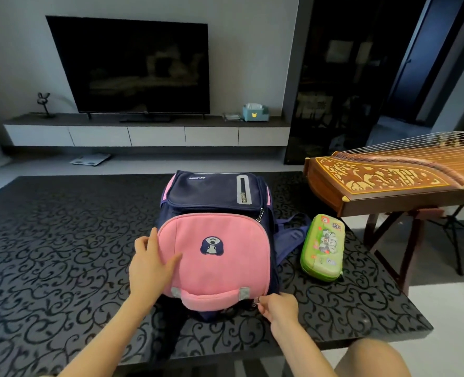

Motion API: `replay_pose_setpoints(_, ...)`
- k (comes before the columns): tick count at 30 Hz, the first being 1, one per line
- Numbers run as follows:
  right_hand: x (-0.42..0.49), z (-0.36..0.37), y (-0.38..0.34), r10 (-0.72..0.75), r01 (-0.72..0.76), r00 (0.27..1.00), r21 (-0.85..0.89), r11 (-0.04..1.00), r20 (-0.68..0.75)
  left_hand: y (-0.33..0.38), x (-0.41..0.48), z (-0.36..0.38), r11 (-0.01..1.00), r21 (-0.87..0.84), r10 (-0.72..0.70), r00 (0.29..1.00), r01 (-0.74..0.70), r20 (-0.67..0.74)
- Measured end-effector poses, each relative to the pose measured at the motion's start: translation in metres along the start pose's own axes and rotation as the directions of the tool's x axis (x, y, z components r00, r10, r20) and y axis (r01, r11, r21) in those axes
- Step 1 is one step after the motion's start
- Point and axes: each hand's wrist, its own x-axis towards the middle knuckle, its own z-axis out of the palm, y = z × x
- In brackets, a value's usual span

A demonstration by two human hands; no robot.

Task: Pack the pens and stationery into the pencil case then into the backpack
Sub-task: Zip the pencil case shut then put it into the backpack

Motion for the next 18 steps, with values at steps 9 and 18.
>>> replay_pose_setpoints(9, -0.007, -0.014, -0.014, -0.209, 0.195, 0.978, -0.298, 0.935, -0.017, -0.01, -0.016, 0.009, 0.978, -0.203, -0.044, 0.999, 0.043, -0.003)
replay_pose_setpoints(18, -0.028, 0.036, -0.132, -0.629, 0.533, 0.755, -0.734, 0.421, 0.187, -0.016, -0.015, 0.014, 0.987, -0.159, -0.02, 1.0, 0.022, 0.015)
